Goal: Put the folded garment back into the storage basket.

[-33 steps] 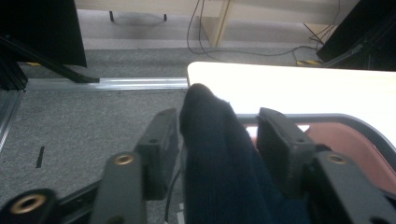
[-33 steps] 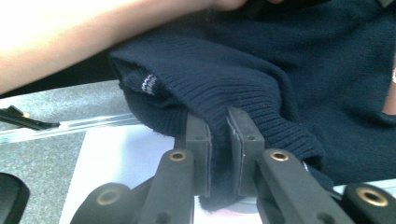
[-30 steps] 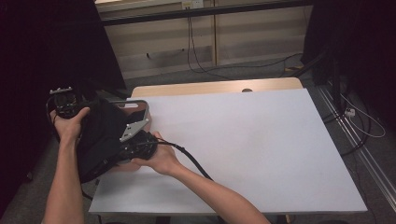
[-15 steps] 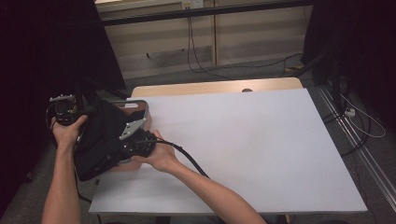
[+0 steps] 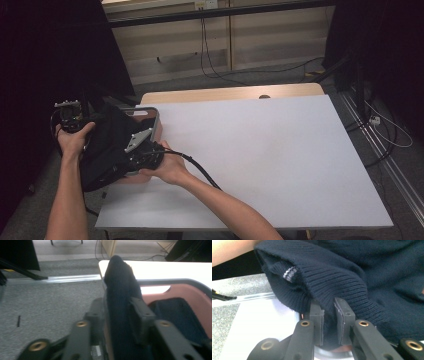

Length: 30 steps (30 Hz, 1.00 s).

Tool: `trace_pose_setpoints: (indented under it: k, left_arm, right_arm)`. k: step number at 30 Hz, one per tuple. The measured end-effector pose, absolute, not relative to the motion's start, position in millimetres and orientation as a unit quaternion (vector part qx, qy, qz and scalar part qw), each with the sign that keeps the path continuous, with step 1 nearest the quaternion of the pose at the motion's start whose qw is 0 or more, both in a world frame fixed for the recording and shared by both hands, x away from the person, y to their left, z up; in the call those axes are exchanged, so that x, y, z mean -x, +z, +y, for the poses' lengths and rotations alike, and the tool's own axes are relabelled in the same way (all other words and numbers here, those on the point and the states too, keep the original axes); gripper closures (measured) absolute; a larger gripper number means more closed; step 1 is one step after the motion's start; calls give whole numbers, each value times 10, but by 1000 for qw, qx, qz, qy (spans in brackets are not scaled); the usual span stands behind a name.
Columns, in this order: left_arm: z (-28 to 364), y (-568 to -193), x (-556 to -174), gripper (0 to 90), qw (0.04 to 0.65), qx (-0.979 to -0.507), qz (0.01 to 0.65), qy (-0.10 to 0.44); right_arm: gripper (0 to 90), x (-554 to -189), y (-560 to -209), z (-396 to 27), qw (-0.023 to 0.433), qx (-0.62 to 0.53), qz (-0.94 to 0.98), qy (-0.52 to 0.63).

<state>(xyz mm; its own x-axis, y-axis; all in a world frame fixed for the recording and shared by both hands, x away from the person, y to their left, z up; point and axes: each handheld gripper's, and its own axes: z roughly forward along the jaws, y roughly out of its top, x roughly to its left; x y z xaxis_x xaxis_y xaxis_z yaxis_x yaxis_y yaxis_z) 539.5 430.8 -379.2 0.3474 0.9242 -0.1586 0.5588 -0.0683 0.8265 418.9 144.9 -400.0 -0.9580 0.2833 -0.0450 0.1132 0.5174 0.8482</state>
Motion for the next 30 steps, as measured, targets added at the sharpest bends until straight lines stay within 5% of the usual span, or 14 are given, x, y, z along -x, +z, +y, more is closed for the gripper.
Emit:
trace_pose_setpoints:
  k: [10,15,22,26,30]
  left_arm:
    - [4483,-3812,-4925,400,449,-690,519,232]
    - [4583,-3830,-4644,298,462,-683,515,234]
    - [4480,-3888,-4326,282,458,-700,495,235]
    - [4455,-3897,-4301,433,455,-699,498,240]
    - [4415,-3882,-4339,676,458,-698,497,236]
  right_arm:
    - [782,-4147,-3900,1361,93,-108,859,492]
    - [638,-4142,-3807,1317,93,-108,846,513]
    - [495,-4219,-3867,1458,93,-102,852,505]
    - [557,-4263,-3952,1546,76,-103,853,505]
    - [792,-4258,-4022,1564,57,-95,868,485]
